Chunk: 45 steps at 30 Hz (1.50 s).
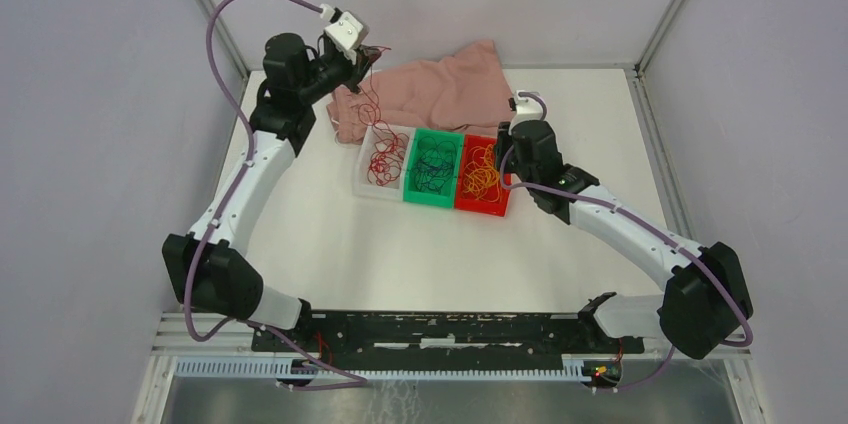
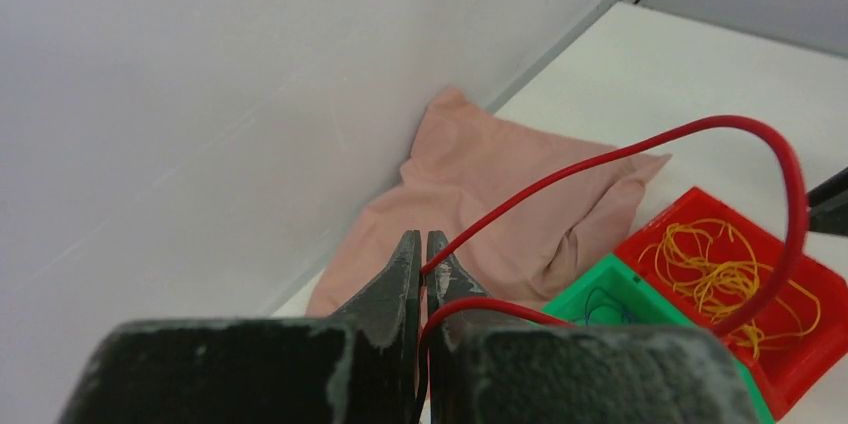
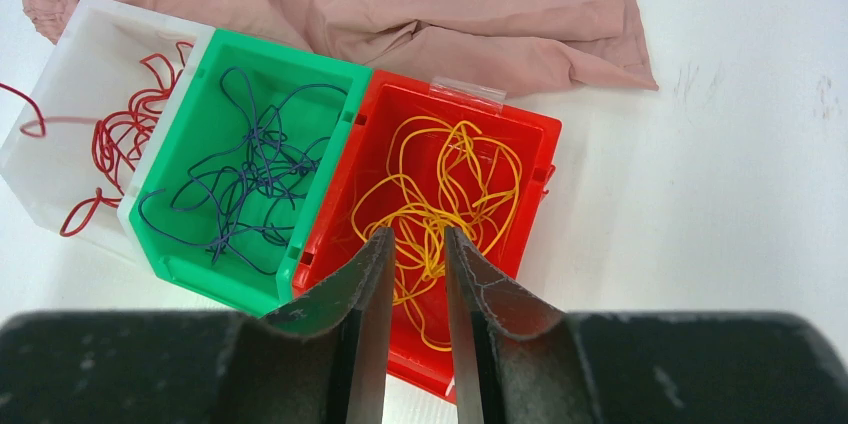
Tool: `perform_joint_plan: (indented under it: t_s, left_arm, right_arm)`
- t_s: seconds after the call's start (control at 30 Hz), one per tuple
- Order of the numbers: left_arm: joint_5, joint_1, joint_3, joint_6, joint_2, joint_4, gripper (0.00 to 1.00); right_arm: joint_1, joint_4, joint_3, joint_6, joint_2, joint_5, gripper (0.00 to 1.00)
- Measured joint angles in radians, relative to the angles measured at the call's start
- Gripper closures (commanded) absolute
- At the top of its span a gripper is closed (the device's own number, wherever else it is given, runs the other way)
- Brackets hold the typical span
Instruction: Untangle the cables
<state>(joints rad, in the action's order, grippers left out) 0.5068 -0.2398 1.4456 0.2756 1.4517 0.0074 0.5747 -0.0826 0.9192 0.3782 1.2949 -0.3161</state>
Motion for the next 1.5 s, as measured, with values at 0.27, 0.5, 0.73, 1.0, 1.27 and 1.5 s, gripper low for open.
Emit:
perform_joint_plan:
  t_s: [0.27,0.5,0.73,1.0,1.27,1.5]
  left_arm:
    - [-0.039,0.0,-0.087,0.085,0.03,-0.014,0.97]
    - [-0.063,-0.013,-0.095,0.095,0.112,-0.009,0.97]
    - [-0.106,-0.052,-0.177,0.143,0.182,0.035,0.97]
    - [-0.115,-0.066,-0.208,0.19,0.27,0.079,0.97]
    - [-0.115,-0.068,-0.328,0.242,0.297,0.14,0.97]
    - [-0.139,-0.085,-0.335,0.27,0.338,0.119,0.76]
  right_arm:
    - [-0.001,0.001,-0.003,0.003,0.0,0.0,0.72]
    - [-0.002,0.0,-0.004,0.007,0.0,0.0,0.73]
    - [-0.002,-0.001,-0.004,0.008,0.0,-0.006,0.74]
    - [-0.002,-0.001,-0.004,0.008,0.0,-0.026,0.75]
    - [-0.007,-0.002,-0.004,0.008,0.0,-0.034,0.76]
    - [-0.008,-0.009,-0.003,0.008,0.0,-0.036,0.76]
